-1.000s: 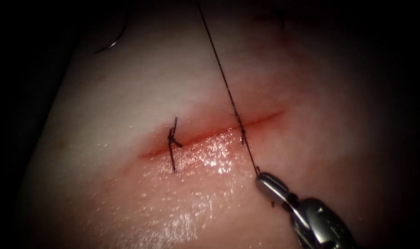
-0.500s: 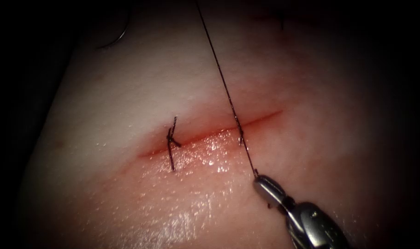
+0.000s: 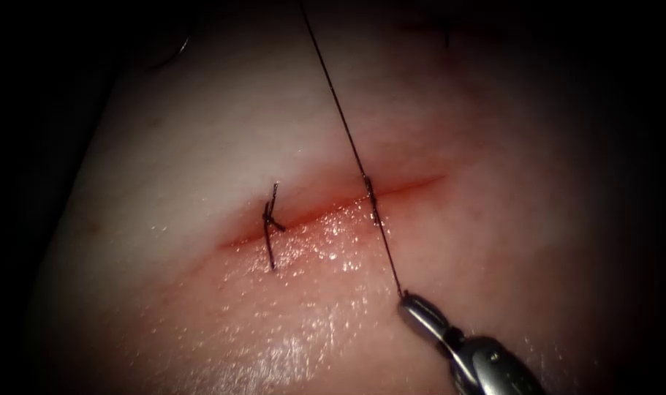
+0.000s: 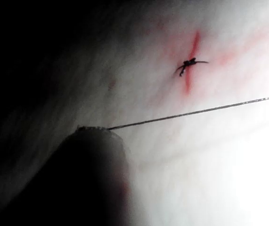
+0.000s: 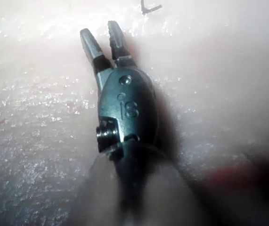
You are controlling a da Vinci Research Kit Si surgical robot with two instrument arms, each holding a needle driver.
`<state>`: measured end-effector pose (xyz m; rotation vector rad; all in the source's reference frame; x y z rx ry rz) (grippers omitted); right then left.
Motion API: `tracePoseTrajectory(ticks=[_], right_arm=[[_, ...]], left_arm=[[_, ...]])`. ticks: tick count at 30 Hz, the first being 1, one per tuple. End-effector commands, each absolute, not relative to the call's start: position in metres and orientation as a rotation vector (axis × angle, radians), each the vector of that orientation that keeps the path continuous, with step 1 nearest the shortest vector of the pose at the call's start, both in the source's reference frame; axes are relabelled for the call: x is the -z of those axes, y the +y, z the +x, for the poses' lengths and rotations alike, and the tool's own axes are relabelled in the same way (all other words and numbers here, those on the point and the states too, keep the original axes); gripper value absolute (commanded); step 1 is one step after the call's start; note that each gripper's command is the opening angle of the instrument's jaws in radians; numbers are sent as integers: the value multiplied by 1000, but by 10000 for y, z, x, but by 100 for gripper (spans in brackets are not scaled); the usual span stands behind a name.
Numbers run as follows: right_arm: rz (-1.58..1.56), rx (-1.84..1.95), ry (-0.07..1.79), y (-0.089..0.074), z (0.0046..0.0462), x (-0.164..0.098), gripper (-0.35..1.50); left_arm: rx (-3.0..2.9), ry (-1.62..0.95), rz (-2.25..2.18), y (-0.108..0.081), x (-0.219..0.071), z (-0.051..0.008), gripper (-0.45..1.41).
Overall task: Wound Closure
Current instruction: Loop suture one time, clockwise, around right grasper
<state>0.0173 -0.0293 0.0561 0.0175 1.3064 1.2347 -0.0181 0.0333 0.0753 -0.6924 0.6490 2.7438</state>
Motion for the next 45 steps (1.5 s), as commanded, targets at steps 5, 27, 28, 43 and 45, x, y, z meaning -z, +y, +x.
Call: tracePoseTrajectory(ticks=[5,27,28,43,45], right_arm=[[-7,-1254,1339,-266,167,-557,119],[392,-985,1388,-163,180,-536,-35],[369,-944,1398,-160,186,-540,-35],[490,-1149,1608,-74,207,-589,-35],[562,-1186,1641,-55,205,-585,-35]], left_arm=[[-2750,560,-804,297,-715,-206,-45],[-2675,351,-970,135,-560,-234,-45],[-2672,347,-969,132,-558,-234,-45],[-2630,263,-979,77,-556,-250,-45],[-2632,246,-983,67,-564,-255,-45]])
